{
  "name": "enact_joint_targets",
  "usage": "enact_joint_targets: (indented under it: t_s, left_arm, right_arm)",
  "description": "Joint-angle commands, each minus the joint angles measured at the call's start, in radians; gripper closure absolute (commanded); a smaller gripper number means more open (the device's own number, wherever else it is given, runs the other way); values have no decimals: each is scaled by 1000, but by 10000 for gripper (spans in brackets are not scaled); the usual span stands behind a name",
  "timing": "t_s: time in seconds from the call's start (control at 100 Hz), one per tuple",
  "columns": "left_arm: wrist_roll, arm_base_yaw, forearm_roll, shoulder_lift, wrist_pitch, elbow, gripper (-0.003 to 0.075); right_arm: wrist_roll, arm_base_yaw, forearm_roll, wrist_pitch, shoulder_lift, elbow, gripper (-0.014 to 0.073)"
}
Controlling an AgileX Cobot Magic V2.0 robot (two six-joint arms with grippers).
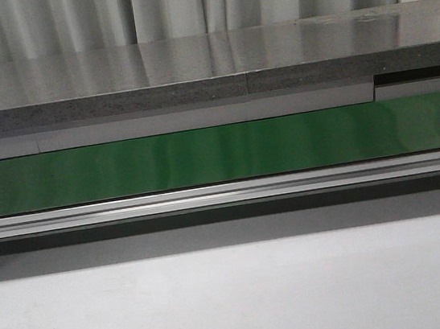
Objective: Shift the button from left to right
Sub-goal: 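Lower the left gripper toward the yellow button in the blue tray, then close the left gripper on the yellow button's black body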
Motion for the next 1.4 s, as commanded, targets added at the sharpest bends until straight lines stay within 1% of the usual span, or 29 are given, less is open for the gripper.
enact_joint_targets:
  t_s: [0.0, 0.06, 0.2, 0.34, 0.41, 0.46, 0.53, 0.57, 0.58, 0.6, 0.61, 0.65, 0.68, 0.72, 0.75, 0.78, 1.03, 1.1, 1.2, 1.39]
  left_arm:
    - [-12, 2, -11, 52, 45, -83, 741]
    - [-12, 2, -11, 86, 88, -106, 741]
    - [-12, 2, -9, 131, 135, -113, 741]
    - [-12, 2, 15, 159, 145, -113, 740]
    - [28, 2, 15, 165, 150, -113, 720]
    - [28, 2, 15, 165, 154, -113, 670]
    - [28, 2, 15, 165, 156, -113, 551]
    - [28, 2, 15, 165, 158, -113, 454]
    - [28, 2, 15, 165, 160, -113, 419]
    - [28, 2, 15, 165, 159, -113, 384]
    - [28, 2, 15, 165, 159, -113, 348]
    - [28, 2, 15, 165, 159, -113, 248]
    - [28, 2, 15, 165, 159, -113, 195]
    - [28, 2, 18, 165, 157, -113, 139]
    - [28, 2, 18, 165, 155, -113, 118]
    - [28, 2, 18, 165, 153, -113, 111]
    - [28, 2, -9, 165, 140, -113, 120]
    - [28, 11, 20, 165, 113, -113, 122]
    - [28, 56, 42, 194, 102, -140, 122]
    - [60, 198, 45, 340, 90, -248, 122]
  right_arm:
    - [-2, -5, 0, -85, -19, -16, 660]
    - [-2, -5, 0, -85, -19, -16, 660]
    - [-2, -5, 0, -85, -19, -16, 660]
    - [-2, -5, 0, -85, -19, -16, 660]
    - [-2, -5, 0, -85, -19, -16, 660]
    - [-2, -5, 0, -85, -19, -16, 660]
    - [-2, -5, 0, -85, -19, -16, 660]
    - [-2, -5, 0, -85, -19, -16, 660]
    - [-2, -5, 0, -85, -19, -16, 660]
    - [-2, -5, 0, -85, -19, -16, 660]
    - [-2, -5, 0, -85, -19, -16, 660]
    - [-2, -5, 0, -85, -19, -16, 660]
    - [-2, -5, 0, -85, -19, -16, 660]
    - [-2, -5, 0, -85, -19, -16, 660]
    - [-2, -5, 0, -85, -19, -16, 660]
    - [-2, -5, 0, -85, -19, -16, 660]
    - [-2, -5, 0, -85, -19, -16, 660]
    - [-2, -5, 0, -85, -19, -16, 660]
    - [-2, -5, 0, -85, -19, -16, 660]
    - [-2, -5, 0, -85, -19, -16, 660]
